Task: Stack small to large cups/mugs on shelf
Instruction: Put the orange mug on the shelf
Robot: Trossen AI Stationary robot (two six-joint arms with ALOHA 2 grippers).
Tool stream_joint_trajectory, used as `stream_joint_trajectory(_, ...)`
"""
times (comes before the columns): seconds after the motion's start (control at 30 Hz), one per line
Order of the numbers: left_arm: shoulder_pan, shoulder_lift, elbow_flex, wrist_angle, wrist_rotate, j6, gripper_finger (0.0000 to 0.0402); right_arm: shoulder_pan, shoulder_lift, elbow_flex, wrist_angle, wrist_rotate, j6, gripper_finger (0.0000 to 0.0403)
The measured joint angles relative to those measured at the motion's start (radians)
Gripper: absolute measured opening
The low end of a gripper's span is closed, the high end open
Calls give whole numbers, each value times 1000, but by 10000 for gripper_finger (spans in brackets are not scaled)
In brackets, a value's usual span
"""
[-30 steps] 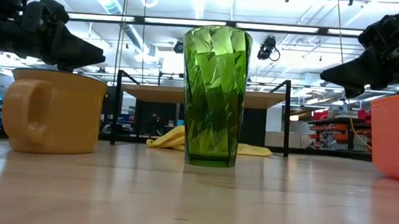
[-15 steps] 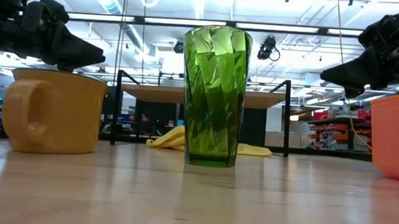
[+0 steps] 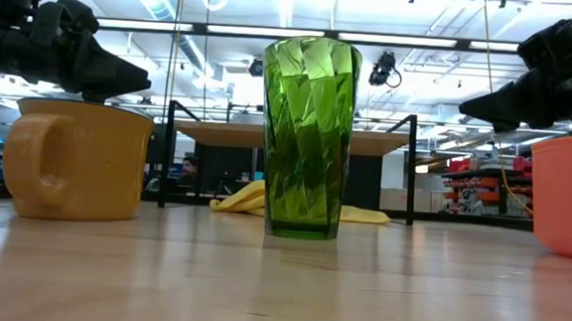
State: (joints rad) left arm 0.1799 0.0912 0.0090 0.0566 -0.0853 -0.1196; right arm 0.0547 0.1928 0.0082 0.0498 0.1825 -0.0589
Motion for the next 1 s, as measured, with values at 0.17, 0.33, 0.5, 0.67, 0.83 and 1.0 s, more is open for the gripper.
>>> stream_joint_trajectory(0.17, 0, 0, 0, 0, 0, 0, 145, 0, 0, 0, 0, 0, -12, 48)
stream_joint_trajectory(0.33, 0, 0, 0, 0, 0, 0, 145, 0, 0, 0, 13, 0, 55, 48)
stream_joint_trajectory(0.5, 0, 0, 0, 49, 0, -132, 139, 0, 0, 1, 83, 0, 348, 48)
stream_joint_trajectory(0.67, 0, 0, 0, 100, 0, -291, 139, 0, 0, 1, 186, 0, 370, 48)
stream_joint_trajectory(0.83, 0, 0, 0, 103, 0, -268, 144, 0, 0, 37, 217, 0, 376, 48)
stream_joint_trajectory(1.0, 0, 0, 0, 103, 0, -262, 142, 0, 0, 85, 212, 0, 424, 48)
